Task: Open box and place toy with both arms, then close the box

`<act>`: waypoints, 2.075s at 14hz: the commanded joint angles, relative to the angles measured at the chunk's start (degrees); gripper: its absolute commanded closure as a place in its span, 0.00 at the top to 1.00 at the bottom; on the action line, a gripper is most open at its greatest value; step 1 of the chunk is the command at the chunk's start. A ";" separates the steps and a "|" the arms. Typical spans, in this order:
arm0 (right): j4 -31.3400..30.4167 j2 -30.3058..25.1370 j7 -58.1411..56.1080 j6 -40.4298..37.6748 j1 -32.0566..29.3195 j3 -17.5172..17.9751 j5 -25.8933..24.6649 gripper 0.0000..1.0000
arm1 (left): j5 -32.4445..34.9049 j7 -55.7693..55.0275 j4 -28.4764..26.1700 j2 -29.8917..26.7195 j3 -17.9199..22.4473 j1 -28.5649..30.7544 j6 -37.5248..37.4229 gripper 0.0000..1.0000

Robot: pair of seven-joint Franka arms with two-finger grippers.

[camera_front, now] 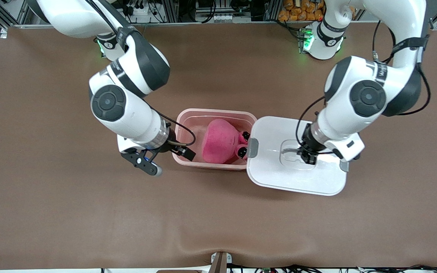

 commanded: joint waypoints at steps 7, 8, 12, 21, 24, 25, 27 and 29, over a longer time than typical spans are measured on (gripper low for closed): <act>-0.97 -4.97 -4.48 -6.89 -5.63 1.11 0.93 1.00 | -0.31 -9.45 0.95 0.26 0.46 -6.16 2.98 0.00; -0.97 -5.67 -5.62 -7.77 -6.16 1.11 0.93 1.00 | -0.22 -10.42 1.56 0.88 0.46 -7.12 2.99 0.00; -0.97 -7.87 -9.57 -11.99 -9.32 1.11 0.93 1.00 | -0.14 -14.38 4.55 4.04 0.72 -9.85 3.08 0.00; -0.97 -11.56 -22.84 -19.02 -18.20 5.24 1.01 1.00 | -0.05 -22.54 5.43 7.12 1.07 -14.42 7.99 0.00; -0.97 -12.88 -29.42 -22.62 -19.17 4.62 0.40 1.00 | 0.48 -24.76 7.19 8.00 1.07 -16.79 8.26 0.00; -0.97 -13.58 -31.88 -22.90 -19.35 4.45 -0.04 1.00 | 0.48 -24.76 7.54 8.00 1.25 -17.50 8.26 0.00; -0.97 -14.64 -35.93 -25.26 -19.35 1.91 0.05 1.00 | 0.39 -25.63 9.21 8.70 1.25 -18.20 8.79 0.00; -0.97 -16.22 -41.37 -26.32 -19.35 0.06 -0.04 1.00 | 1.09 -27.04 9.57 9.58 1.95 -19.78 9.75 0.00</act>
